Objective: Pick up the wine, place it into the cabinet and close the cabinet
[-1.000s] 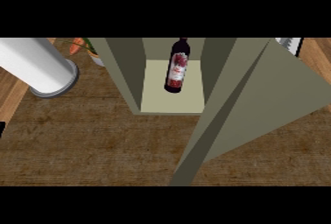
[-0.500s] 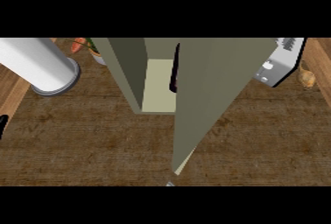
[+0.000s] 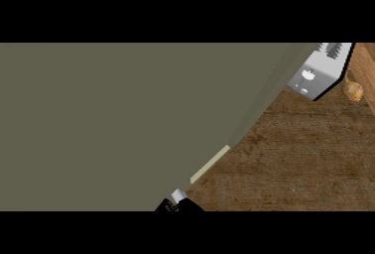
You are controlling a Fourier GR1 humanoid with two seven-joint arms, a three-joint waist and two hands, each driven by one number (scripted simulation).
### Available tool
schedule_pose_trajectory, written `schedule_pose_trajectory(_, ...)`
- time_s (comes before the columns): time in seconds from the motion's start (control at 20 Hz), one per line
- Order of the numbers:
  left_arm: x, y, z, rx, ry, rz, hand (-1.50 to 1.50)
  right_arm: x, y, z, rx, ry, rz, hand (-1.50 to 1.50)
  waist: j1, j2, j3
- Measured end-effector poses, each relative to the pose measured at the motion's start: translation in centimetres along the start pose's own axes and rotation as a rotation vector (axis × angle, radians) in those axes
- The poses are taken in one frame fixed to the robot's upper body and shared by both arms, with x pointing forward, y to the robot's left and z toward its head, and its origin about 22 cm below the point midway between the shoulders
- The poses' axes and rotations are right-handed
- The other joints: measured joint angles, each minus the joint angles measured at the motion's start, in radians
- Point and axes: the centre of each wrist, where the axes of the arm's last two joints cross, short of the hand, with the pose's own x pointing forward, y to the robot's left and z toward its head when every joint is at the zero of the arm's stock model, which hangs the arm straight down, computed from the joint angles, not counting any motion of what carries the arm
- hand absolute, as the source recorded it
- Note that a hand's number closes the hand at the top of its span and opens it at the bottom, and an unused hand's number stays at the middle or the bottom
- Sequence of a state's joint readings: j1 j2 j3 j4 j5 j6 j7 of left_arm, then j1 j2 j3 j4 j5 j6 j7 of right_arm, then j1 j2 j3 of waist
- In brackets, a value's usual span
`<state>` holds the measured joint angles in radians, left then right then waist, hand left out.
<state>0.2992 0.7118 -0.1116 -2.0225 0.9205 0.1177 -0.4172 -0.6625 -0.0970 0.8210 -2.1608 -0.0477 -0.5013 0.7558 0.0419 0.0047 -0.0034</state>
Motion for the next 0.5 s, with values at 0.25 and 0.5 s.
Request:
schedule_pose_trajectory(0.25, -0.4, 0.4, -0.2, 0.017, 0.001, -0.001, -1.50, 1.3, 0.2, -5.9, -0.022, -0.023, 0.006, 1.50, 0.000, 0.000, 0.001)
schedule_pose_trajectory(0.5, -0.8, 0.5, -0.3, 0.031, -0.001, -0.003, -1.50, 2.4, -0.6, -11.2, -0.063, -0.045, 0.079, 1.50, -0.006, -0.001, 0.001)
